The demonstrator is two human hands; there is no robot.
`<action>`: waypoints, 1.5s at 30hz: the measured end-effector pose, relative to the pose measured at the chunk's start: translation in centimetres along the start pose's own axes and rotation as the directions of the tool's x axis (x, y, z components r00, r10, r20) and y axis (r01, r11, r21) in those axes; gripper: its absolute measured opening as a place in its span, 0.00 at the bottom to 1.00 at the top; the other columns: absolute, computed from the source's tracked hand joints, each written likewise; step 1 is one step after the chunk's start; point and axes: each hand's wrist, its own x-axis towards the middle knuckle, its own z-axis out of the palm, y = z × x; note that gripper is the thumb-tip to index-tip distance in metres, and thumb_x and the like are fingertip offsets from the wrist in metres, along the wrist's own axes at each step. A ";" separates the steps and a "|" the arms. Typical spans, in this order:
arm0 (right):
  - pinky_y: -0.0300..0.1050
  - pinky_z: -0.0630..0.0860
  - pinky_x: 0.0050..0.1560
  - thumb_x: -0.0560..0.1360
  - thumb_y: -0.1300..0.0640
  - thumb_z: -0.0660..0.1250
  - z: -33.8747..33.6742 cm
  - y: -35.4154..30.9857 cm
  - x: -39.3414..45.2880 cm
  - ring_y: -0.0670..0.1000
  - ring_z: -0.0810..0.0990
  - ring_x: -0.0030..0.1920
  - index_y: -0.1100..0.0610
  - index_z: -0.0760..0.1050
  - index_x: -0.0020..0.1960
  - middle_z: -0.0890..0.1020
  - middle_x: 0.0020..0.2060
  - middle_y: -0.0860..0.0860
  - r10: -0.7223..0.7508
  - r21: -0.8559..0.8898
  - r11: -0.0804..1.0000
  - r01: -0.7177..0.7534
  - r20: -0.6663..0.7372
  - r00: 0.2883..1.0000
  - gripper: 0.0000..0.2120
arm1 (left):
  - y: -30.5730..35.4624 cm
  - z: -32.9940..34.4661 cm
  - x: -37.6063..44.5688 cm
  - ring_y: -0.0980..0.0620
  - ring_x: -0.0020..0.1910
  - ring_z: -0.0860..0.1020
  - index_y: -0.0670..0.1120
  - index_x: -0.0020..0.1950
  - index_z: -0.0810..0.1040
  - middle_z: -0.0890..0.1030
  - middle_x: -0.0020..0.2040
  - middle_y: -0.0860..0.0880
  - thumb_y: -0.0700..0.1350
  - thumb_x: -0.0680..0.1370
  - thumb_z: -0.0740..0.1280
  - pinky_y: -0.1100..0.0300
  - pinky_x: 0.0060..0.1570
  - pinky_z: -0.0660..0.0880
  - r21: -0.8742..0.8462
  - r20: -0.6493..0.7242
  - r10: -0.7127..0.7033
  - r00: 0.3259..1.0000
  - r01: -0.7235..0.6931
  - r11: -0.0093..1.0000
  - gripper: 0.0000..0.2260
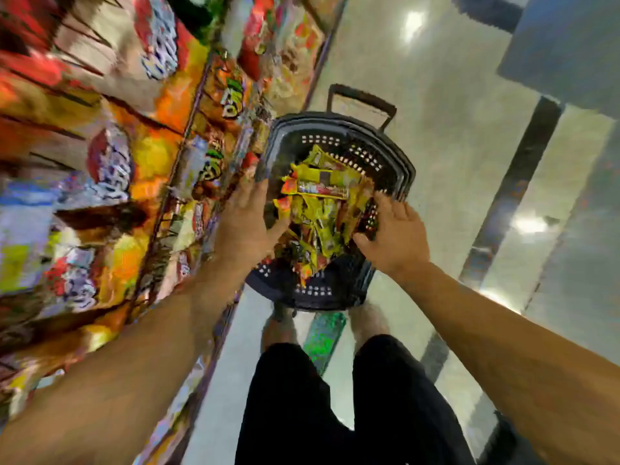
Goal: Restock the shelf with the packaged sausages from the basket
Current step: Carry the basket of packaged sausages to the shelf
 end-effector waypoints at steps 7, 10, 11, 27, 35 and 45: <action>0.59 0.68 0.69 0.70 0.42 0.68 10.9 1.8 3.3 0.62 0.70 0.68 0.55 0.57 0.77 0.72 0.69 0.57 0.318 0.360 0.884 -0.298 0.003 0.948 0.41 | -5.4 7.6 7.1 0.43 0.76 0.57 0.44 0.79 0.54 0.58 0.78 0.44 0.58 0.77 0.65 0.50 0.74 0.57 0.002 0.073 0.009 0.997 -0.009 1.000 0.37; 0.60 0.70 0.67 0.70 0.46 0.70 14.7 2.7 4.5 0.62 0.71 0.68 0.54 0.57 0.77 0.71 0.70 0.57 0.456 0.490 0.784 -0.382 -0.036 0.889 0.40 | -7.1 10.6 9.8 0.42 0.77 0.56 0.45 0.79 0.52 0.56 0.79 0.44 0.56 0.78 0.66 0.49 0.74 0.57 -0.018 0.088 -0.041 0.995 0.043 0.999 0.37; 0.61 0.70 0.67 0.71 0.48 0.70 15.9 3.0 4.9 0.63 0.70 0.68 0.55 0.56 0.77 0.69 0.71 0.58 0.502 0.526 0.746 -0.409 -0.039 0.864 0.41 | -7.7 11.7 10.7 0.42 0.76 0.56 0.45 0.79 0.51 0.56 0.79 0.43 0.55 0.78 0.66 0.48 0.74 0.58 -0.026 0.079 -0.055 0.995 0.057 0.998 0.37; 0.54 0.73 0.56 0.79 0.56 0.64 19.7 4.7 9.1 0.64 0.77 0.58 0.61 0.64 0.66 0.78 0.59 0.60 0.702 0.659 0.574 -0.487 -0.088 0.707 0.19 | -10.2 15.7 14.9 0.40 0.62 0.76 0.43 0.72 0.65 0.78 0.64 0.40 0.48 0.74 0.71 0.47 0.61 0.74 -0.242 -0.091 -0.218 0.972 0.190 0.951 0.29; 0.55 0.76 0.54 0.79 0.53 0.66 8.1 7.9 2.3 0.63 0.79 0.56 0.62 0.66 0.65 0.79 0.57 0.61 0.637 0.623 0.651 -0.434 -0.137 0.759 0.20 | -1.7 6.0 10.3 0.42 0.68 0.72 0.42 0.76 0.62 0.73 0.70 0.42 0.46 0.76 0.71 0.52 0.69 0.68 -0.227 -0.105 -0.155 0.982 0.128 0.966 0.32; 0.51 0.74 0.53 0.77 0.50 0.67 -10.1 13.1 -11.4 0.63 0.79 0.55 0.63 0.67 0.69 0.80 0.56 0.61 0.615 0.636 0.703 -0.318 -0.320 0.721 0.26 | 12.3 -9.8 0.1 0.41 0.64 0.75 0.43 0.73 0.67 0.76 0.67 0.42 0.46 0.74 0.73 0.50 0.65 0.71 -0.226 -0.198 -0.024 0.980 -0.021 0.974 0.30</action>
